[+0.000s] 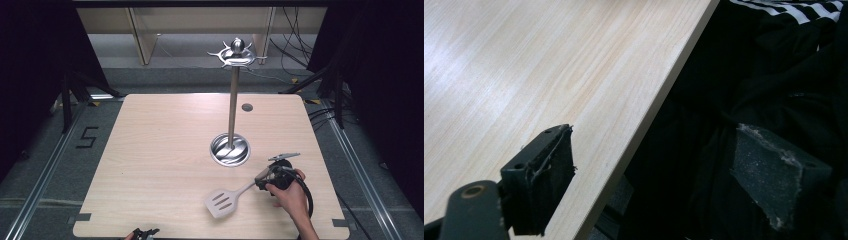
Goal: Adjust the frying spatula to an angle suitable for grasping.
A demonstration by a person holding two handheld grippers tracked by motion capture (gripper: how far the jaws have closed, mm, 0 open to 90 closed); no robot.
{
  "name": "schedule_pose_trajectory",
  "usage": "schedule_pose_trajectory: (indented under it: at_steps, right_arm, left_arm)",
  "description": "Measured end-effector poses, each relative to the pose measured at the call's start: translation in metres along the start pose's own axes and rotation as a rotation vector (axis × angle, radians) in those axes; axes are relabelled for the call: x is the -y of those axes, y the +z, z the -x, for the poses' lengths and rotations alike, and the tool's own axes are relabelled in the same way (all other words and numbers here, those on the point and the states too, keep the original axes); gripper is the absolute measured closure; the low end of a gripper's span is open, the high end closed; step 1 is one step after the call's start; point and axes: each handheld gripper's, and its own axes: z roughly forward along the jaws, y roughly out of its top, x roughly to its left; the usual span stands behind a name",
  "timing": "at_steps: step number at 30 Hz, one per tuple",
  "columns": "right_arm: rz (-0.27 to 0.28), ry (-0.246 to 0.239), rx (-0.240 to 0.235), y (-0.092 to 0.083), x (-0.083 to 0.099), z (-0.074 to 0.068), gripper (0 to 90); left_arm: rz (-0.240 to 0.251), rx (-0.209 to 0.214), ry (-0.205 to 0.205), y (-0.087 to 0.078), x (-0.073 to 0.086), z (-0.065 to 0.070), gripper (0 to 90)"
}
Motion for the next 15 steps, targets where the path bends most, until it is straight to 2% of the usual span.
schedule_pose_trajectory:
  at_steps: [1,3,4,5,6,7,9,10,11,13,15]
  right_arm:
    - [-0.015,0.013,-0.006,0.0,-0.001,0.0,18.4]
    - [0.0,0.016,0.0,0.003,-0.002,0.001,18.3]
    - [-0.023,0.025,-0.001,0.004,-0.004,0.0,17.6]
    - [-0.023,0.025,-0.001,0.004,-0.004,0.0,17.6]
    - [-0.033,0.025,-0.028,0.006,-0.005,0.0,17.6]
    - [-0.033,0.025,-0.028,0.006,-0.005,0.0,17.6]
    - [-0.042,0.014,-0.014,0.007,-0.007,-0.002,18.3]
    - [-0.055,0.032,-0.009,0.006,-0.008,-0.003,18.8]
    - [-0.051,0.008,0.003,0.007,-0.007,-0.002,18.6]
    - [-0.057,0.02,-0.002,0.008,-0.009,-0.002,18.5]
    - [-0.064,0.023,0.005,0.011,-0.01,-0.004,17.8]
  left_arm:
    - [-0.001,-0.002,0.001,0.0,0.0,0.0,16.4]
    - [0.0,-0.003,0.002,0.0,0.0,0.001,16.4]
    - [0.001,-0.004,0.001,0.0,0.0,0.001,16.4]
    - [0.0,-0.002,0.001,0.0,0.0,0.0,16.4]
    - [-0.001,0.003,-0.001,0.001,0.0,0.001,16.4]
    - [0.0,0.008,0.002,0.002,0.0,0.0,16.4]
    - [0.001,0.01,0.003,0.001,0.0,0.001,16.4]
    - [0.0,-0.004,0.005,0.0,0.0,0.001,16.4]
    - [-0.001,-0.006,0.007,0.0,-0.001,0.001,16.4]
    - [0.001,0.008,0.001,0.001,-0.001,0.001,16.4]
    - [-0.003,0.0,0.003,0.001,-0.001,0.002,16.4]
